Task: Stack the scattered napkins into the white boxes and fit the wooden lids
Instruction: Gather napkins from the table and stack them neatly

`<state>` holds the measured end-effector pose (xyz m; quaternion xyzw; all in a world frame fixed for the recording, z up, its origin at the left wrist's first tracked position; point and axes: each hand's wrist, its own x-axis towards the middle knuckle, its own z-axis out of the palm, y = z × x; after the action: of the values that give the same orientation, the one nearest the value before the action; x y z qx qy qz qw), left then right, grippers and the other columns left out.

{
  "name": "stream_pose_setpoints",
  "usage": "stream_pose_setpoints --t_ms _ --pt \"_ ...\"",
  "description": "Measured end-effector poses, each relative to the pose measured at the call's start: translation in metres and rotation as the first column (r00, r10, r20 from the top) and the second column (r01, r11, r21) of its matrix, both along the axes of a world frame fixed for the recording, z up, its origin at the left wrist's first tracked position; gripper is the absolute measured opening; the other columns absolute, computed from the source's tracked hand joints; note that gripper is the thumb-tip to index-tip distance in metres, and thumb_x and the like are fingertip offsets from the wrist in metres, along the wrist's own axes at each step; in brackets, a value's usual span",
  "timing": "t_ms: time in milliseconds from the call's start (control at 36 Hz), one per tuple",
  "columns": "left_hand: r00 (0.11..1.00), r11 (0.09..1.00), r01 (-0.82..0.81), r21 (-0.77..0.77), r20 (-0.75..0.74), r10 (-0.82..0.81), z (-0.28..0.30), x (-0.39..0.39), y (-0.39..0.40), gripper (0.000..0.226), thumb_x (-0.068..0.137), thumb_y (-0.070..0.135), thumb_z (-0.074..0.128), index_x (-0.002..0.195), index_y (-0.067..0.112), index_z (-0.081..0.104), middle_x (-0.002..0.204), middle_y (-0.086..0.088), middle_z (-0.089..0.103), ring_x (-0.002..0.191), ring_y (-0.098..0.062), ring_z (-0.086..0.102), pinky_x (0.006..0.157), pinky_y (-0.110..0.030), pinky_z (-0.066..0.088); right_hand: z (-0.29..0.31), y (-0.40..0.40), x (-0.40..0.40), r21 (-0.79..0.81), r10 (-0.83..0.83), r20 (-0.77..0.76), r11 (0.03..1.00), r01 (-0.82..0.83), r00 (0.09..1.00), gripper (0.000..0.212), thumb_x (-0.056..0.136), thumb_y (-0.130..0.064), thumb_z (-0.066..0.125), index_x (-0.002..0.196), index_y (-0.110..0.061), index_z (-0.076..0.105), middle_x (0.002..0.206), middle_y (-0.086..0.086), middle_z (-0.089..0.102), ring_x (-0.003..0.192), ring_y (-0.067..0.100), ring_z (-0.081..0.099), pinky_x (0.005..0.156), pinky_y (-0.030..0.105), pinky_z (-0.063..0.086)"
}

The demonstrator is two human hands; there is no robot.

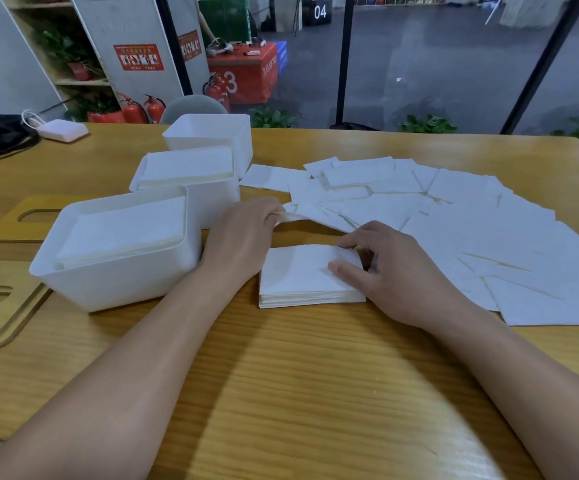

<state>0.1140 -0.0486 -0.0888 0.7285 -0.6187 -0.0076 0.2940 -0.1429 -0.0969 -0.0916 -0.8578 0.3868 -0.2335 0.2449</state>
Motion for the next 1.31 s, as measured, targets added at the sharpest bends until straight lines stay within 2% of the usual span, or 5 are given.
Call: stream_pose_setpoints --t_ms 444,667,889,1111,1306 --pt "0.867 0.82 0.246 -0.517 -0.261 -0.424 0.034 -0.026 0.027 0.025 0.09 -0.007 0.061 0.101 0.006 0.08 0.118 -0.009 0.073 0.119 -0.029 0.068 0.103 -0.045 0.055 0.016 0.005 0.001 0.157 -0.135 0.25 0.983 0.098 0.959 0.029 0.105 -0.058 0.057 0.107 -0.036 0.075 0.105 -0.022 0.071 0.095 0.002 0.066 0.08 0.022 0.045" --pt "0.754 0.813 0.372 -0.448 -0.366 -0.546 0.03 -0.035 0.032 0.026 0.105 0.006 0.056 0.104 0.0 0.081 0.128 -0.012 0.073 0.128 -0.032 0.066 0.105 -0.043 0.054 0.035 0.008 -0.001 0.467 -0.274 0.401 0.882 0.062 0.874 0.055 0.103 -0.077 0.037 0.125 -0.039 0.07 0.089 0.003 0.08 0.07 0.004 0.067 0.077 0.029 0.048" --pt "0.718 0.819 0.385 -0.425 -0.421 -0.555 0.027 -0.033 0.03 0.014 0.105 0.006 0.067 0.107 0.001 0.08 0.135 -0.006 0.074 0.129 -0.029 0.068 0.095 -0.043 0.058 0.035 0.007 -0.004 0.492 -0.212 0.549 0.864 -0.107 0.809 0.031 0.102 -0.021 0.075 0.132 -0.027 0.072 0.078 -0.008 0.073 0.067 0.008 0.065 0.07 0.026 0.051" --pt "0.699 0.978 0.2 -0.055 -0.692 -0.182 0.027 -0.019 0.017 0.038 0.088 0.034 0.091 0.124 0.027 0.079 0.111 0.002 0.082 0.103 -0.02 0.079 0.096 -0.046 0.064 0.028 0.007 -0.003 0.479 -0.185 0.538 0.87 -0.117 0.823 0.047 0.099 -0.016 0.078 0.141 -0.03 0.061 0.105 0.007 0.083 0.101 0.03 0.08 0.1 0.056 0.059" --pt "0.741 0.972 0.234 0.003 -0.647 -0.177 0.03 -0.008 0.016 0.016 0.089 0.029 0.091 0.104 0.025 0.085 0.093 -0.013 0.08 0.093 -0.039 0.075 0.089 -0.056 0.059 0.015 -0.003 -0.004 0.398 -0.198 0.454 0.917 0.001 0.869 0.035 0.098 -0.029 0.079 0.129 -0.039 0.068 0.073 0.003 0.06 0.066 0.021 0.057 0.067 0.046 0.05"
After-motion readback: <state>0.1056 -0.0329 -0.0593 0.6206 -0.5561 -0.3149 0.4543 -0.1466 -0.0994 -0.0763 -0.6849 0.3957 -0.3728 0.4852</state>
